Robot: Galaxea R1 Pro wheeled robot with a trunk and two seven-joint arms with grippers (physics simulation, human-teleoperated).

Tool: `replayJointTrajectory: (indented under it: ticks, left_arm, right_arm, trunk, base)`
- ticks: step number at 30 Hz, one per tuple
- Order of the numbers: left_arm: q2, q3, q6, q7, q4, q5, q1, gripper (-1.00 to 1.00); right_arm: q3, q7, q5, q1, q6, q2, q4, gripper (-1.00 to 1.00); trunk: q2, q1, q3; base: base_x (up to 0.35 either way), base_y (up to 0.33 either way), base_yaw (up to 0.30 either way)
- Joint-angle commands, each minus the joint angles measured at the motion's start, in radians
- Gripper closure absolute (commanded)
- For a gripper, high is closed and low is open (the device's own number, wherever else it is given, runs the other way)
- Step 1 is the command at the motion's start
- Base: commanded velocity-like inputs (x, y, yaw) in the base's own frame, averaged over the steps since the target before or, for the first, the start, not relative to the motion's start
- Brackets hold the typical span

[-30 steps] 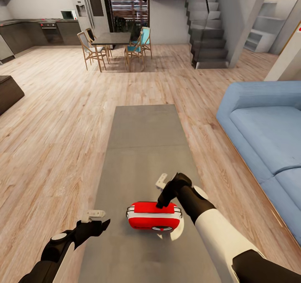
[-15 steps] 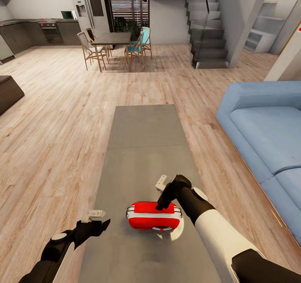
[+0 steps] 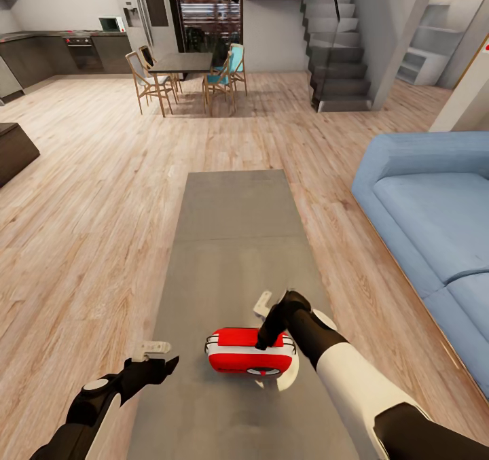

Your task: Turn on the radio receiver that's on the table in the living room.

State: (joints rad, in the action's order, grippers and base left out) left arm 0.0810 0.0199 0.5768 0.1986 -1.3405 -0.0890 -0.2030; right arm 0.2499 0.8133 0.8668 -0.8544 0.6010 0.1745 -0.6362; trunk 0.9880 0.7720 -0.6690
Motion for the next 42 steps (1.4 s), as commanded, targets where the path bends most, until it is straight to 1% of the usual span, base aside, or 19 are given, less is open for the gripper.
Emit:
replayJointTrajectory:
  ticks: [1, 5, 12, 13, 16, 20, 28, 35, 42]
  left_arm:
    - [0.0, 0.0, 0.0, 0.0, 0.0, 0.0, 0.0, -1.0]
    - [0.0, 0.0, 0.0, 0.0, 0.0, 0.0, 0.0, -1.0]
    - [-0.001, 0.0, 0.0, -0.001, 0.0, 0.0, 0.0, -1.0]
    - [-0.001, 0.0, 0.0, 0.0, 0.0, 0.0, -0.001, -1.0]
    - [0.0, 0.0, 0.0, 0.0, 0.0, 0.0, 0.0, -1.0]
    - [0.0, 0.0, 0.0, 0.0, 0.0, 0.0, 0.0, -1.0]
    - [0.0, 0.0, 0.0, 0.0, 0.0, 0.0, 0.0, -1.0]
    - [0.0, 0.0, 0.0, 0.0, 0.0, 0.0, 0.0, -1.0]
    - [0.0, 0.0, 0.0, -0.001, 0.0, 0.0, 0.0, -1.0]
  right_arm:
    - [0.0, -0.003, 0.0, 0.0, -0.003, 0.0, 0.004, -1.0]
    - [0.0, -0.013, 0.0, 0.0, -0.018, 0.0, 0.017, -1.0]
    - [0.0, -0.058, -0.005, 0.0, -0.025, 0.0, 0.059, -1.0]
    - [0.0, -0.067, -0.016, 0.0, -0.03, 0.0, 0.069, -1.0]
    - [0.001, -0.099, -0.064, 0.0, -0.052, 0.0, 0.085, -1.0]
    - [0.001, -0.117, -0.083, 0.0, -0.059, 0.0, 0.093, -1.0]
    - [0.002, -0.132, -0.092, 0.0, -0.064, 0.0, 0.126, -1.0]
    - [0.002, -0.139, -0.093, 0.0, -0.073, 0.0, 0.135, -1.0]
    - [0.002, -0.165, -0.094, 0.0, -0.097, 0.0, 0.167, -1.0]
  trunk:
    - [0.0, 0.0, 0.0]
    - [0.0, 0.0, 0.0]
    - [0.0, 0.0, 0.0]
    - [0.0, 0.0, 0.0]
    - [0.0, 0.0, 0.0]
    - [0.0, 0.0, 0.0]
    - [0.0, 0.0, 0.0]
    - [0.0, 0.0, 0.0]
    - [0.0, 0.0, 0.0]
  base:
    - [0.0, 0.0, 0.0]
    - [0.0, 0.0, 0.0]
    - [0.0, 0.0, 0.0]
    - [0.0, 0.0, 0.0]
    - [0.0, 0.0, 0.0]
    - [0.0, 0.0, 0.0]
    - [0.0, 0.0, 0.0]
    - [0.0, 0.0, 0.0]
    - [0.0, 0.0, 0.0]
